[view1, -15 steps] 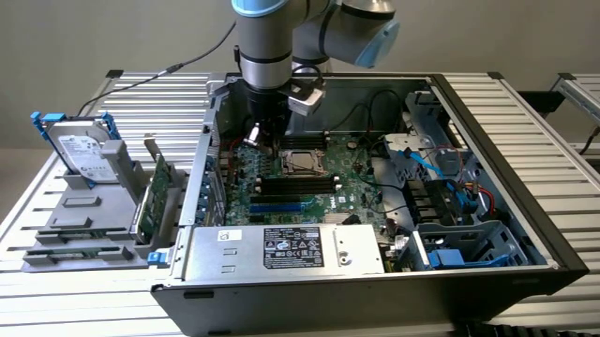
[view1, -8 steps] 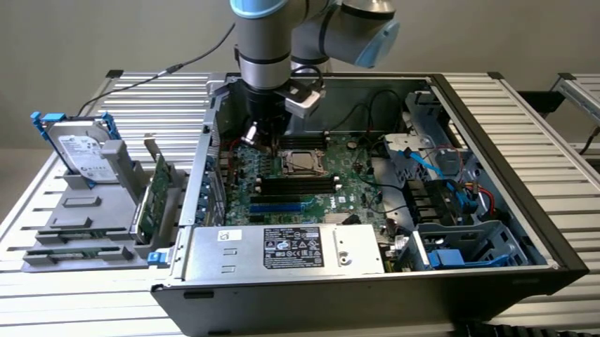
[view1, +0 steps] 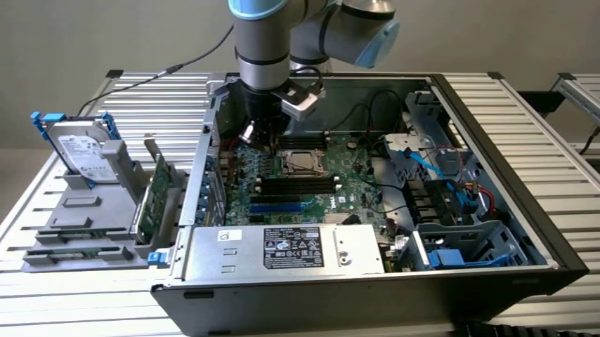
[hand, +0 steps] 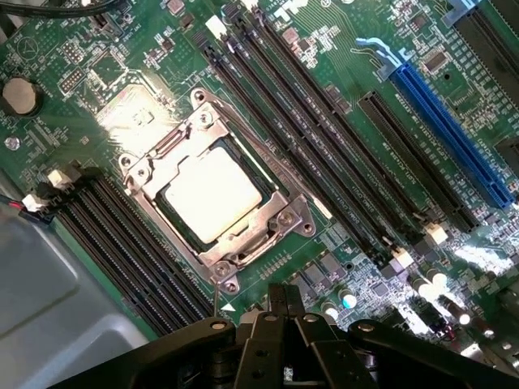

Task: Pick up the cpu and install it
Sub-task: 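Install the first cpu locking lever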

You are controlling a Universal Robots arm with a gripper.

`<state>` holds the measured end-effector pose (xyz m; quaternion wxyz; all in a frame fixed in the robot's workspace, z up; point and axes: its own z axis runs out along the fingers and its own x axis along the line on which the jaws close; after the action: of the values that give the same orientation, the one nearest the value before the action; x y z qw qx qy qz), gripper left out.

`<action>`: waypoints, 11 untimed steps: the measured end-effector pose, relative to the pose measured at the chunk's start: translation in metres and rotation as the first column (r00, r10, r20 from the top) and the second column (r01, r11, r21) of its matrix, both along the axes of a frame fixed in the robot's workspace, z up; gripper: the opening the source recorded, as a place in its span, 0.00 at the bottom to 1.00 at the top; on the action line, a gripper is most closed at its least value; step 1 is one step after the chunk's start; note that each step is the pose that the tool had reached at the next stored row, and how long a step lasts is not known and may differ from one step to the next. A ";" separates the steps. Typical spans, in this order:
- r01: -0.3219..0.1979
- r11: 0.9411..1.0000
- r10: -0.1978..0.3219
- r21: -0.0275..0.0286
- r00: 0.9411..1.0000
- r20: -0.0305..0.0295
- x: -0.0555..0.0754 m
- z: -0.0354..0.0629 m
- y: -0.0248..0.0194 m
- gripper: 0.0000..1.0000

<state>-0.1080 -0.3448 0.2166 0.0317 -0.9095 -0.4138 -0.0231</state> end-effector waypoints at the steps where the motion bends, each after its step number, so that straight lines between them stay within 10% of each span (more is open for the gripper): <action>1: 0.009 1.000 -0.009 0.003 1.000 0.000 0.000 0.0000 0.0000 0.11; 11: 0.101 0.994 -0.101 0.043 0.995 -0.007 -0.003 0.0002 0.0000 0.11</action>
<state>-0.1110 -0.3448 0.2168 0.0513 -0.9285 -0.3666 -0.0313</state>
